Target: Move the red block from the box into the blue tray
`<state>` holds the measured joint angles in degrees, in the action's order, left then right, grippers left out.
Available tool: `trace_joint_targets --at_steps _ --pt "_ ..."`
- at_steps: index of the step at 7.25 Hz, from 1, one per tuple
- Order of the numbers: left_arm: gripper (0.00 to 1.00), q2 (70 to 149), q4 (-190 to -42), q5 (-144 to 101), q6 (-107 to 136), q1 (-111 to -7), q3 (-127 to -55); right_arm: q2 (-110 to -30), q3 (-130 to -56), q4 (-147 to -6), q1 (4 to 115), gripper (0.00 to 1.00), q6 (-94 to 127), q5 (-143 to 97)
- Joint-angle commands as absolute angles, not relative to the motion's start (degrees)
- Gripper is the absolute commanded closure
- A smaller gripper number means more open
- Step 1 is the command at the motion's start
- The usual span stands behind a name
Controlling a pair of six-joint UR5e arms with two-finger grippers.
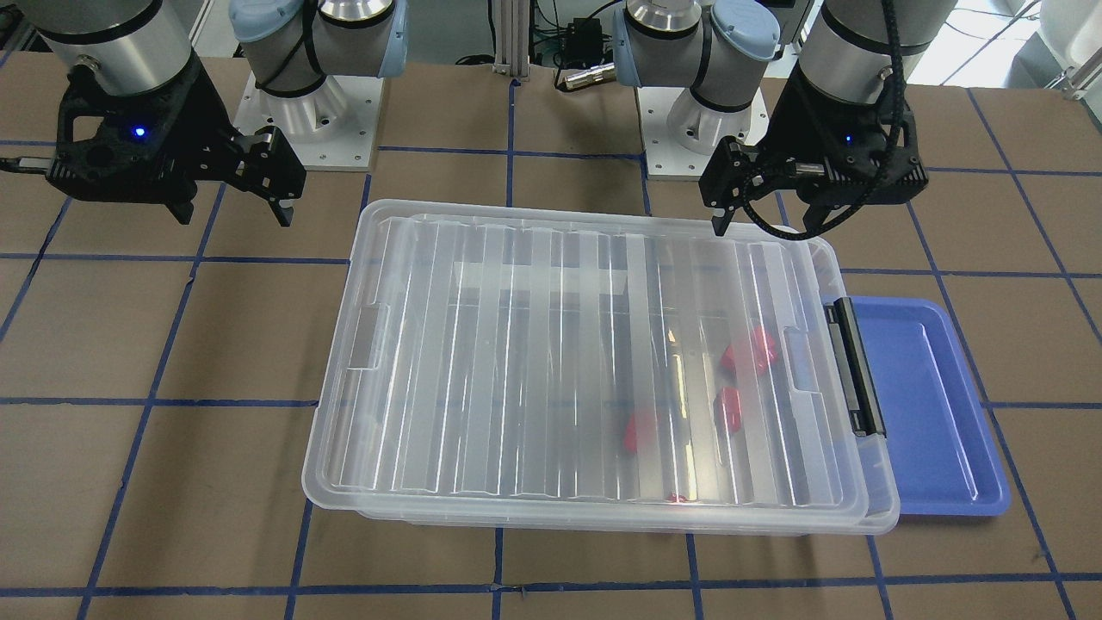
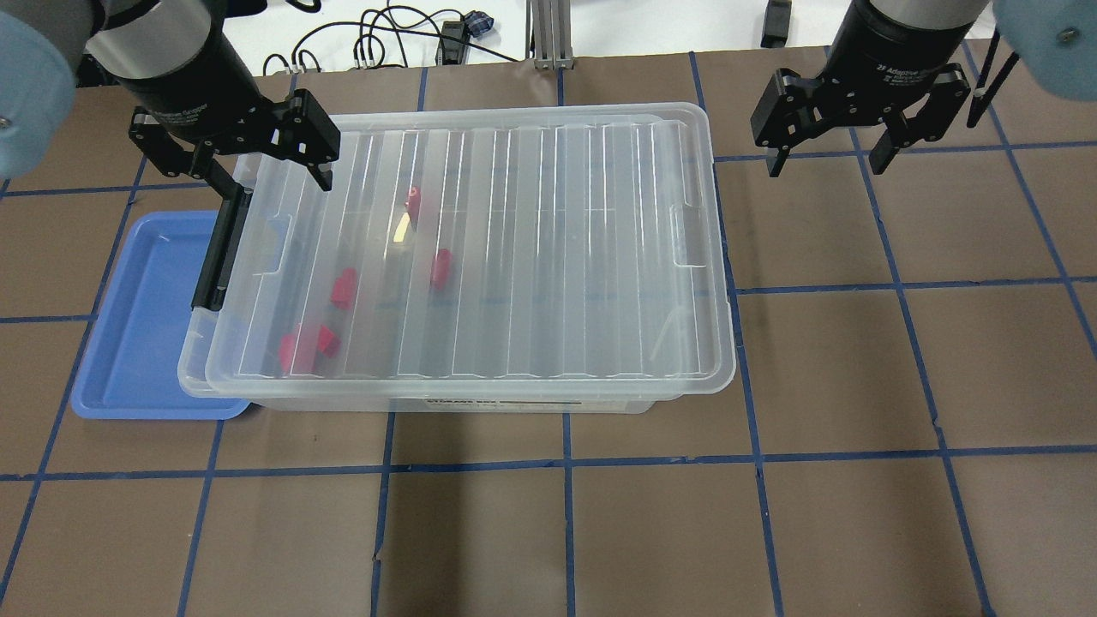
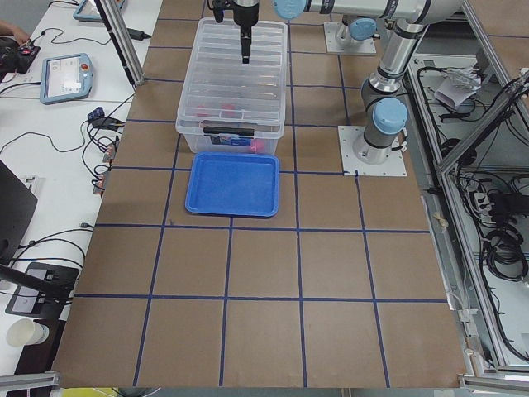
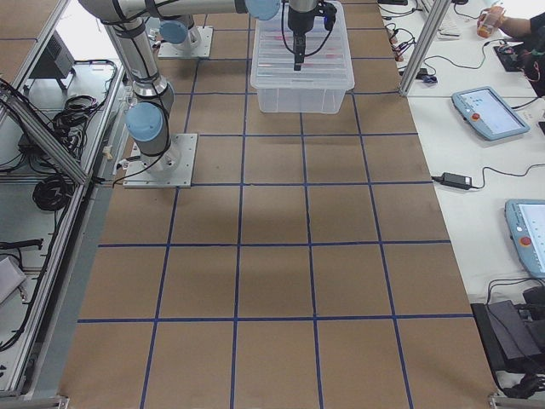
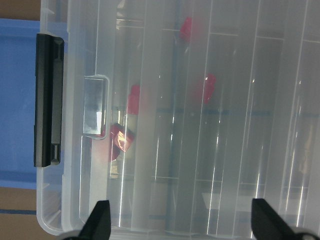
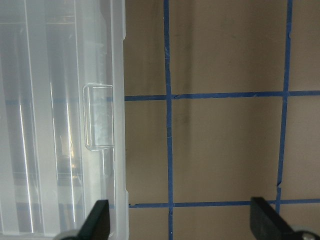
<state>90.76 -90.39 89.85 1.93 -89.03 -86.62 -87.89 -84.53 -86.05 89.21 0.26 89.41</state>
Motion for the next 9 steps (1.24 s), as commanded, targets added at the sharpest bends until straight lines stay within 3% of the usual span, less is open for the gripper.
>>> trace_joint_targets --at_steps 1,5,9 --pt "0.0 90.5 -90.7 90.2 2.1 -89.2 -86.6 -87.9 -84.6 -86.0 89.2 0.0 0.3 89.4" --pt "0.0 90.6 -90.6 89.7 1.9 -89.2 -86.7 -87.0 -84.6 -87.3 89.6 0.0 0.2 88.6" --pt "0.0 90.7 -90.3 89.3 1.9 -89.3 -86.6 -75.3 -86.6 -99.9 96.0 0.0 1.4 90.4"
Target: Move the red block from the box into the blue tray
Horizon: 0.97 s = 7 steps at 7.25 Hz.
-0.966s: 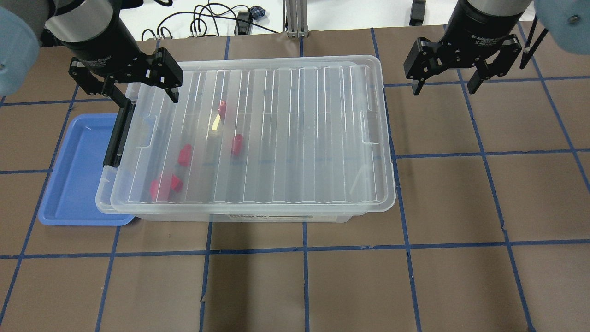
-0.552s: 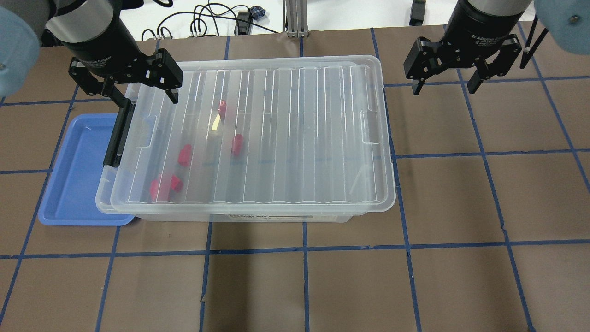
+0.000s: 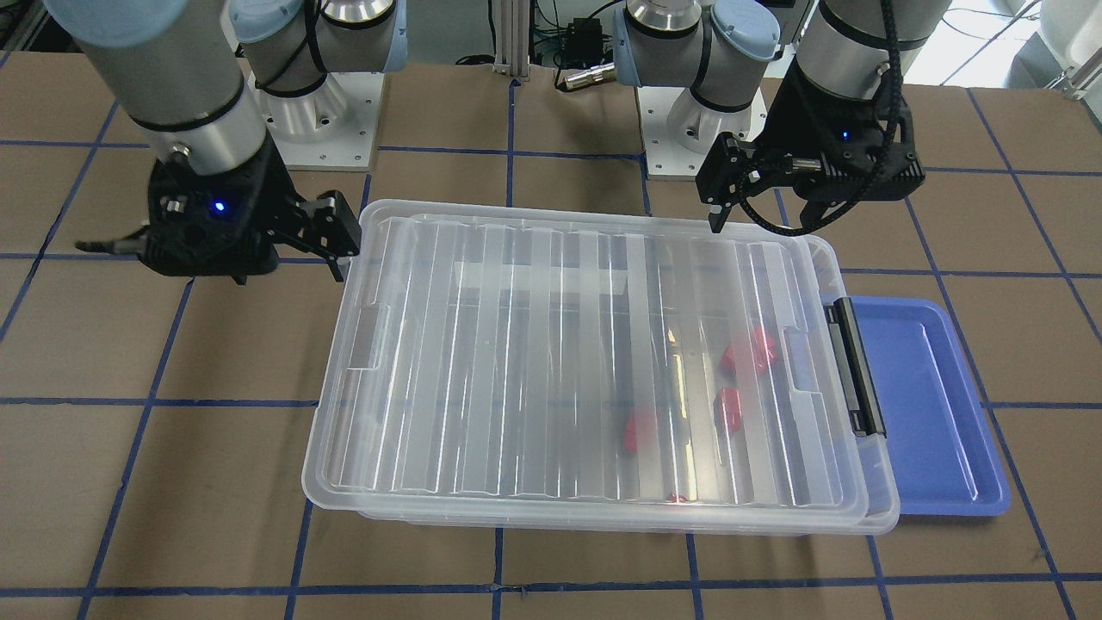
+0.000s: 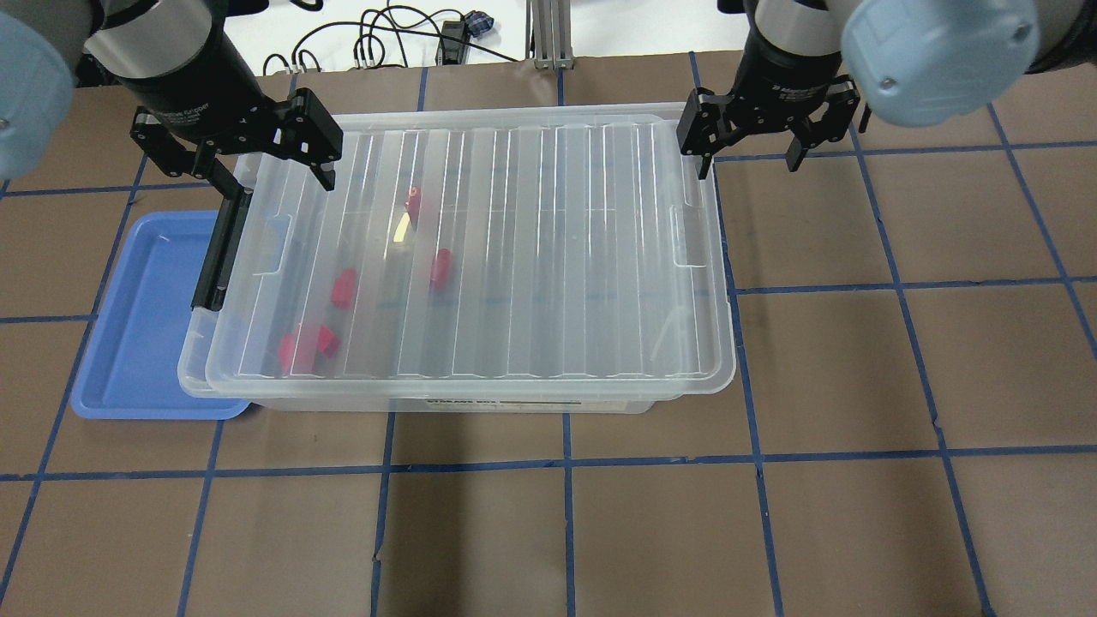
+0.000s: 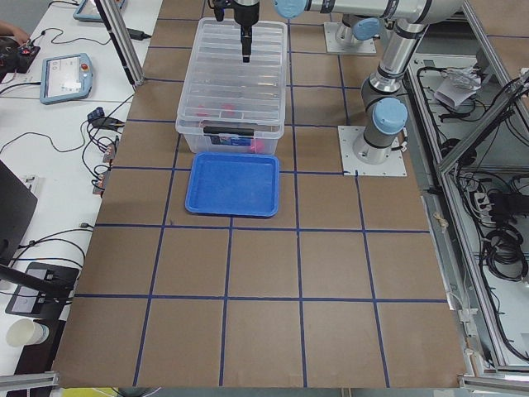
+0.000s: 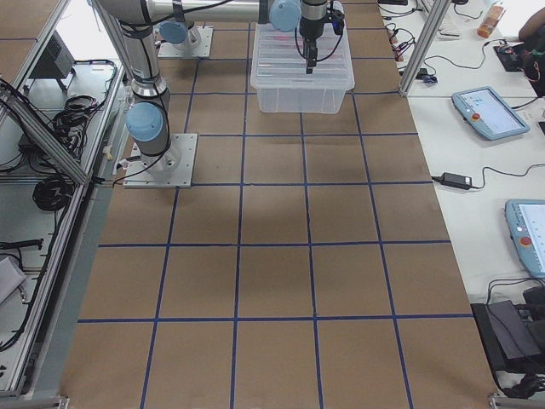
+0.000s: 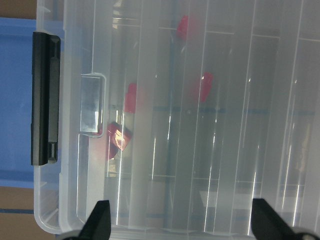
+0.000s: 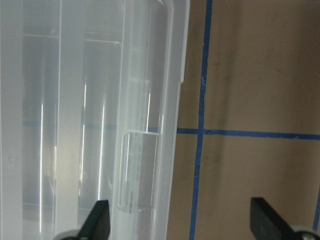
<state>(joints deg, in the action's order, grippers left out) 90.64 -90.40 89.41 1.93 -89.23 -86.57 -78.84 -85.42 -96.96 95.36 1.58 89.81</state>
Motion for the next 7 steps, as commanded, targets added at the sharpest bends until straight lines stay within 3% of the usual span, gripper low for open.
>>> trace_joint_targets --at_steps 1,2,7 --pt "0.0 90.7 -90.3 89.3 2.0 -89.3 -86.5 -75.2 -90.1 -104.5 96.0 0.0 1.4 94.4" --pt "0.0 90.7 -90.2 89.4 1.8 -89.3 -86.7 -75.5 -93.4 -109.5 95.8 0.0 1.5 95.2" --pt "0.0 90.3 -90.2 89.3 1.0 -89.4 -86.7 -76.2 -94.3 -109.2 95.5 0.0 1.0 102.9"
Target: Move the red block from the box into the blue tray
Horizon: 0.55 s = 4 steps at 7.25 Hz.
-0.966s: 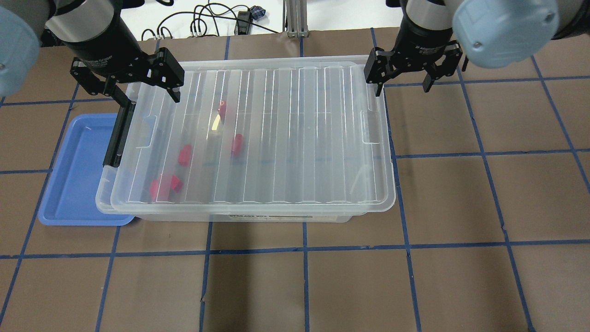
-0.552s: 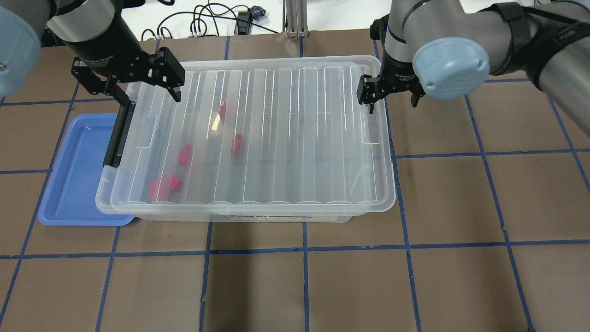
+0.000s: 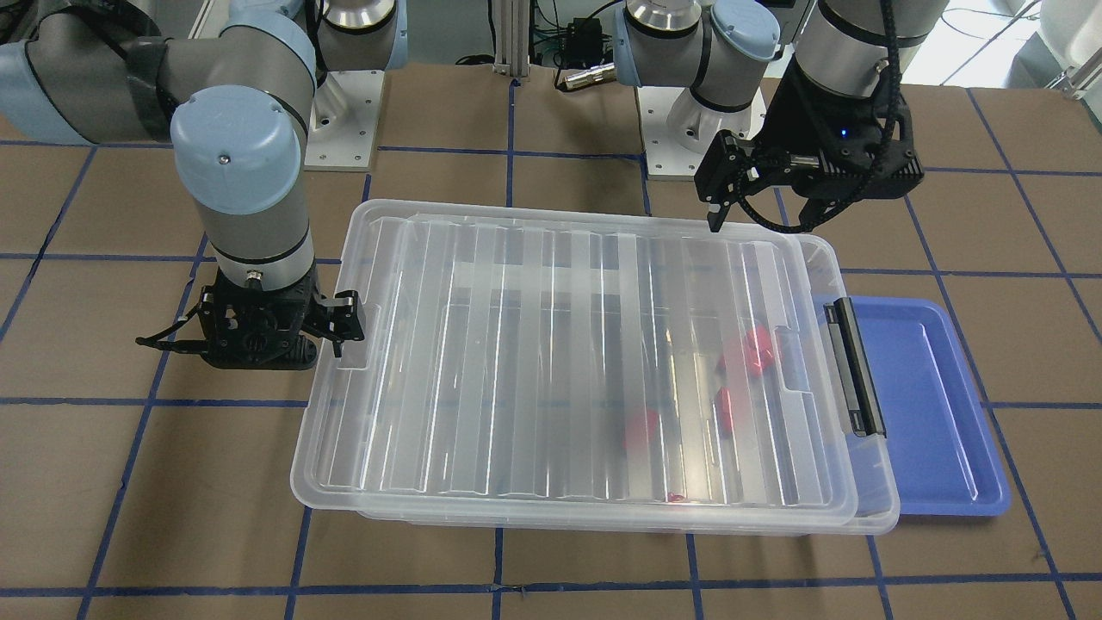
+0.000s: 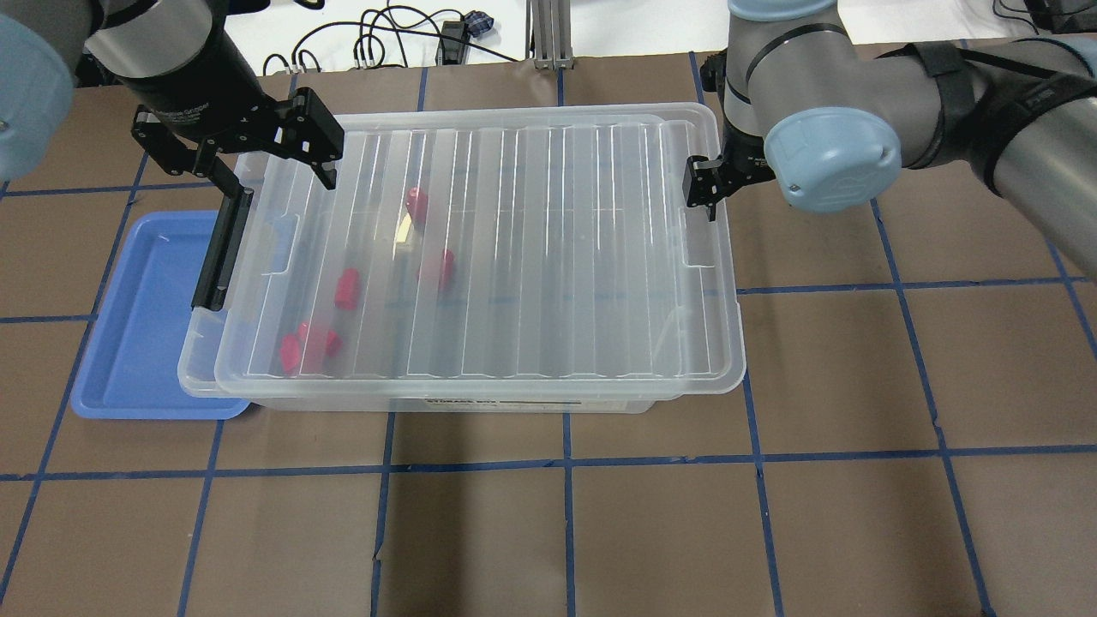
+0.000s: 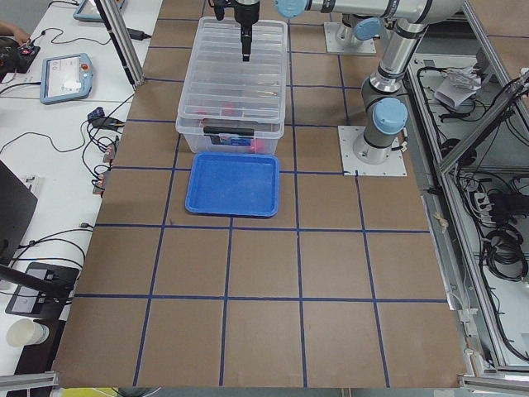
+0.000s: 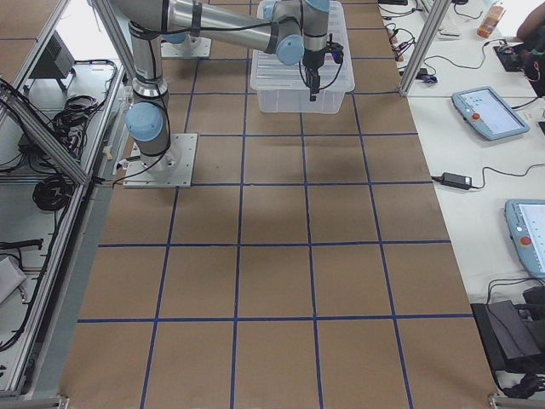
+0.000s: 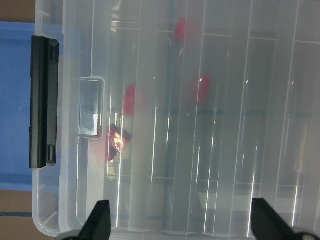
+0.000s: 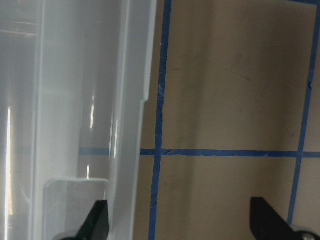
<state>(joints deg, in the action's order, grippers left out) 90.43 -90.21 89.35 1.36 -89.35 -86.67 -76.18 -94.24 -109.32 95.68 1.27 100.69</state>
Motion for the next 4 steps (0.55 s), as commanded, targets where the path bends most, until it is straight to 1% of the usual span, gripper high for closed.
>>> trace_joint_targets --at_steps 1,4 --pt "0.0 90.3 -90.3 89.4 1.0 -89.4 -86.7 -76.1 -94.3 -109.2 94.5 0.0 -0.4 104.2" --pt "0.0 89.5 -90.8 89.5 -4.6 -89.4 -86.9 -76.6 -94.2 -109.0 88.4 0.0 -4.3 104.7"
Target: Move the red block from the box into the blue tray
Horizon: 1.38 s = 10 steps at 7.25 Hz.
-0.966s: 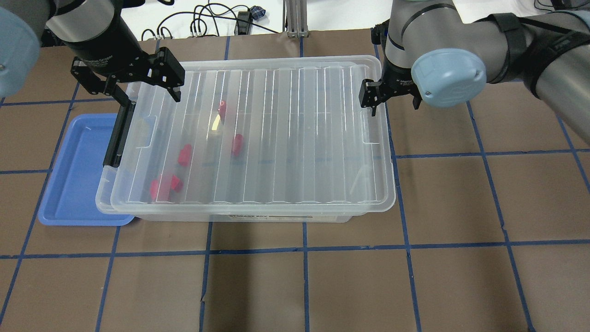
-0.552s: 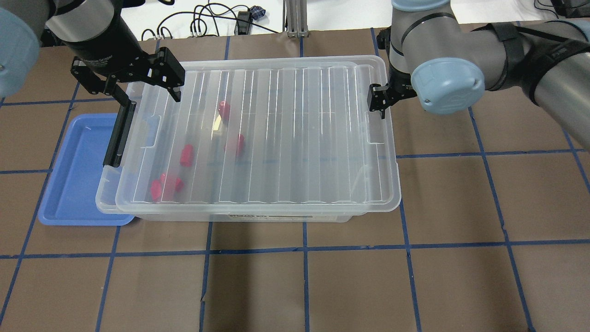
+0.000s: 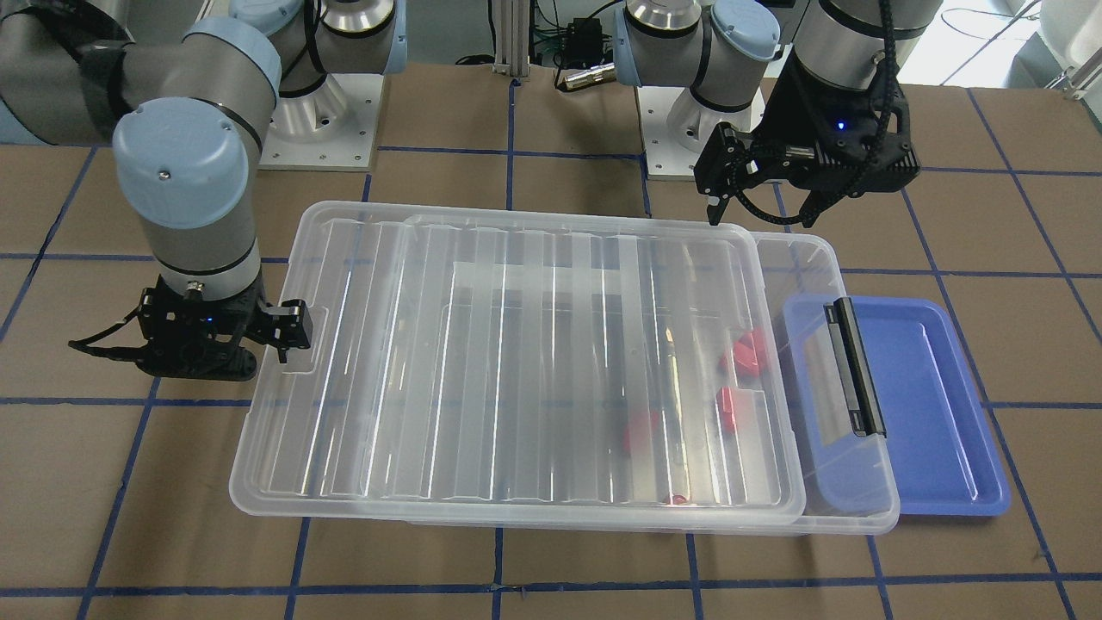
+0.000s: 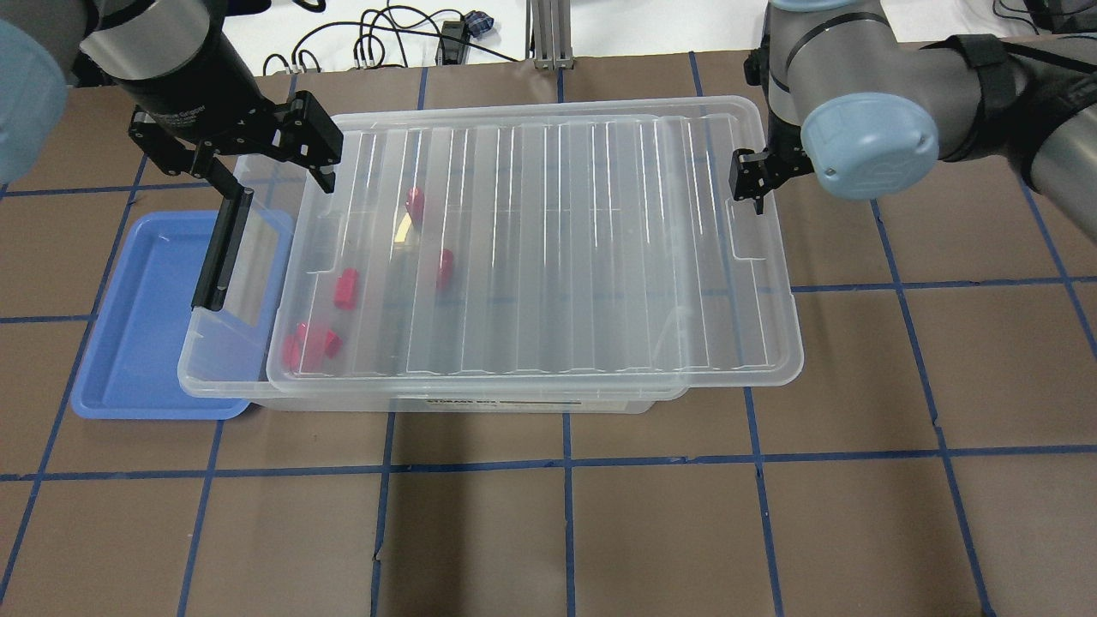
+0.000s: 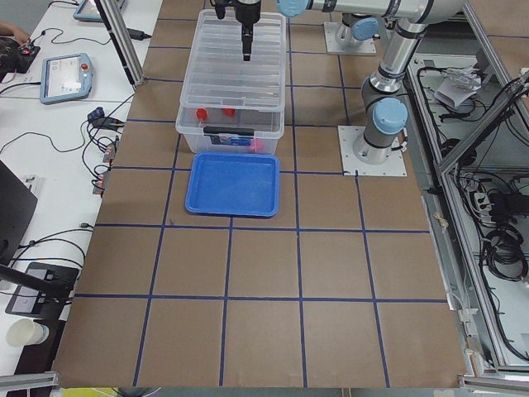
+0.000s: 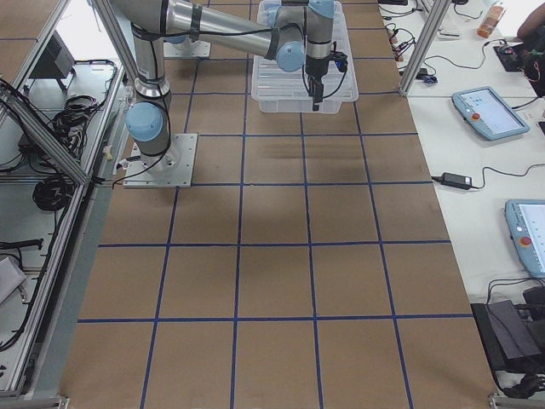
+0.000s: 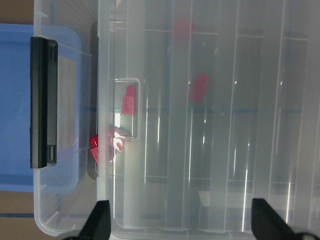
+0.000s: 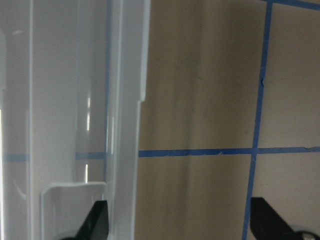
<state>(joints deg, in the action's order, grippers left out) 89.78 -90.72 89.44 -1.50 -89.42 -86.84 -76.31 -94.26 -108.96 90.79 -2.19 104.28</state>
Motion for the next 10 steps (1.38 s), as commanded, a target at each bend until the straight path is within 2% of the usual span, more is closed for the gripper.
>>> trace_joint_targets --at_steps 1,4,6,7,10 --pt "0.0 89.2 -91.1 89.6 -4.6 -89.5 -86.8 -76.6 -94.2 -109.0 86.0 0.0 -6.5 104.6" --pt "0.0 91.0 -92.1 89.9 -4.3 -88.4 -85.5 -77.0 -94.2 -108.9 81.3 0.0 -8.6 104.3" --pt "0.0 93.4 -91.3 89.5 -3.6 -88.4 -88.6 -77.7 -94.1 -108.5 80.5 0.0 -9.0 103.9" --pt "0.0 95.1 -86.4 89.7 -3.4 -88.3 -90.2 -78.0 -93.9 -108.3 80.6 0.0 -9.0 102.9" --pt "0.0 99.7 -78.9 92.2 -6.1 -86.9 -93.5 -84.8 -86.8 -90.3 82.0 0.0 -7.0 85.0"
